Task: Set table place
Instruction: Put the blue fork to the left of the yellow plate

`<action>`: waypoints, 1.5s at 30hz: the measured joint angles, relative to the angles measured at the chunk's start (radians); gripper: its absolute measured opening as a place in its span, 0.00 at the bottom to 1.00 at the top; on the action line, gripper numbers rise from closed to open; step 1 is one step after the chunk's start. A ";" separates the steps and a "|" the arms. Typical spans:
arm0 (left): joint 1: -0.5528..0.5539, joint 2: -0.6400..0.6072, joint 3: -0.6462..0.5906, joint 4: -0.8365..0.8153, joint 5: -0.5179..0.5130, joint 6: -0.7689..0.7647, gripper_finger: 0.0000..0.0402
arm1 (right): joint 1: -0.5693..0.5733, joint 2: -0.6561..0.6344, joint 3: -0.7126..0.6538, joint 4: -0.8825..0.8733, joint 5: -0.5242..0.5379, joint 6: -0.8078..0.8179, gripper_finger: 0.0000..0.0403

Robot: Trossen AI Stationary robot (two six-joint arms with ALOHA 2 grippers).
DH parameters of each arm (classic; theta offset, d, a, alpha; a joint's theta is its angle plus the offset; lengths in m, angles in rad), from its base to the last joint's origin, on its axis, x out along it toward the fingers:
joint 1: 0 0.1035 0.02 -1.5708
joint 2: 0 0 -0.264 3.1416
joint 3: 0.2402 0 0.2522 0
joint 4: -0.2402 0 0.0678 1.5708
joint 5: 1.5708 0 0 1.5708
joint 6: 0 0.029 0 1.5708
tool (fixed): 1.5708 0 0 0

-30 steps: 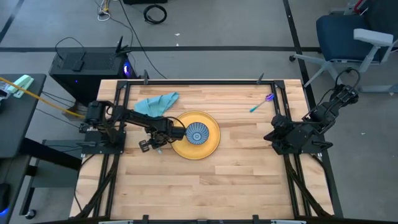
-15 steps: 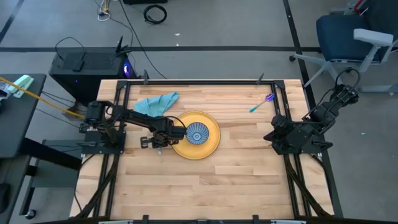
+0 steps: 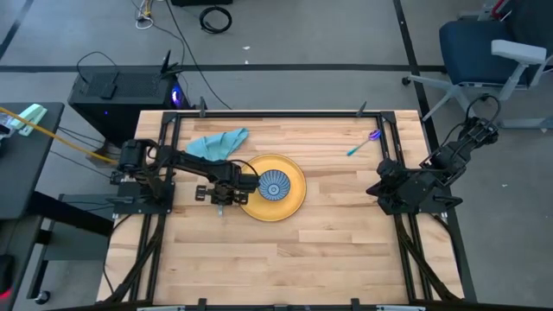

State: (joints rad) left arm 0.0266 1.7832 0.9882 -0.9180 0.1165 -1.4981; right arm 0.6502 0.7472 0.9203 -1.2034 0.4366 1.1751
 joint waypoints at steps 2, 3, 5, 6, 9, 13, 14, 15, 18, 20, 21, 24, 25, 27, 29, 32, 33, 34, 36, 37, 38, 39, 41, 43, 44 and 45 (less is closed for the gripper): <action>0.010 0.000 0.000 0.000 -0.003 0.005 0.06 | 0.000 0.000 0.000 0.000 0.000 0.000 0.03; 0.016 0.000 0.000 0.001 -0.007 0.006 0.06 | 0.000 0.000 0.000 0.000 0.000 0.000 0.03; 0.027 0.000 0.000 0.005 -0.012 0.007 0.06 | 0.000 0.000 0.000 0.000 0.000 0.000 0.03; 0.031 0.000 0.000 0.007 -0.014 0.011 0.07 | 0.000 0.000 0.000 0.000 0.000 0.000 0.03; 0.042 0.000 0.000 0.012 -0.016 0.023 0.08 | 0.000 0.000 0.000 0.000 0.000 0.000 0.03; 0.048 0.000 0.000 0.014 -0.021 0.029 0.07 | 0.000 0.000 0.000 0.000 0.000 0.000 0.03; 0.048 0.000 0.000 0.014 -0.022 0.029 0.07 | 0.000 0.000 0.000 0.000 0.000 0.000 0.03; 0.049 0.000 0.000 0.014 -0.025 0.029 0.07 | 0.000 0.000 0.000 0.000 0.000 0.000 0.03; 0.049 0.000 0.000 0.015 -0.033 0.031 0.09 | 0.000 0.000 0.000 0.000 0.000 0.000 0.03; 0.049 0.000 0.000 0.016 -0.034 0.031 0.09 | 0.000 0.000 0.000 0.000 0.000 0.000 0.03; 0.049 0.000 0.000 0.016 -0.034 0.031 0.09 | 0.000 0.000 0.000 0.000 0.000 0.000 0.03; 0.047 0.000 0.000 0.016 -0.035 0.030 0.09 | 0.000 0.000 0.000 0.000 0.000 0.000 0.03; 0.045 0.001 0.000 0.016 -0.035 0.029 0.09 | 0.000 0.000 0.000 0.000 0.000 0.000 0.03; 0.041 0.001 0.000 0.015 -0.038 0.024 0.10 | 0.000 0.000 0.000 0.000 0.000 0.000 0.03; 0.041 0.001 0.000 0.014 -0.038 0.024 0.12 | 0.000 0.000 0.000 0.000 0.000 0.000 0.03; 0.037 0.002 0.000 0.016 -0.041 0.021 0.15 | 0.000 0.000 0.000 0.000 0.000 0.000 0.03; 0.037 0.002 -0.001 0.017 -0.040 0.020 0.16 | 0.000 0.000 0.000 0.000 0.000 0.000 0.03; 0.037 0.002 -0.001 0.017 -0.039 0.020 0.17 | 0.000 0.000 0.000 0.000 0.000 0.000 0.03; 0.037 0.002 -0.001 0.014 -0.039 0.018 0.19 | 0.000 0.000 0.000 0.000 0.000 0.000 0.03; 0.037 0.002 -0.001 0.013 -0.039 0.018 0.20 | 0.000 0.000 0.000 0.000 0.000 0.000 0.03; 0.037 0.002 -0.001 0.012 -0.038 0.018 0.21 | 0.000 0.000 0.000 0.000 0.000 0.000 0.03; 0.037 0.002 -0.001 0.011 -0.038 0.018 0.21 | 0.000 0.000 0.000 0.000 0.000 0.000 0.03; 0.037 0.002 -0.001 0.010 -0.038 0.018 0.23 | 0.000 0.000 0.000 0.000 0.000 0.000 0.03; 0.037 0.002 -0.001 0.008 -0.038 0.018 0.24 | 0.000 0.000 0.000 0.000 0.000 0.000 0.03; 0.037 0.002 -0.001 0.008 -0.038 0.019 0.25 | 0.000 0.000 0.000 0.000 0.000 0.000 0.03; 0.037 0.002 -0.001 0.007 -0.037 0.019 0.25 | 0.000 0.000 0.000 0.000 0.000 0.000 0.03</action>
State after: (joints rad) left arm 0.0635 1.7847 0.9874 -0.9111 0.0795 -1.4796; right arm 0.6502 0.7472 0.9206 -1.2034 0.4363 1.1751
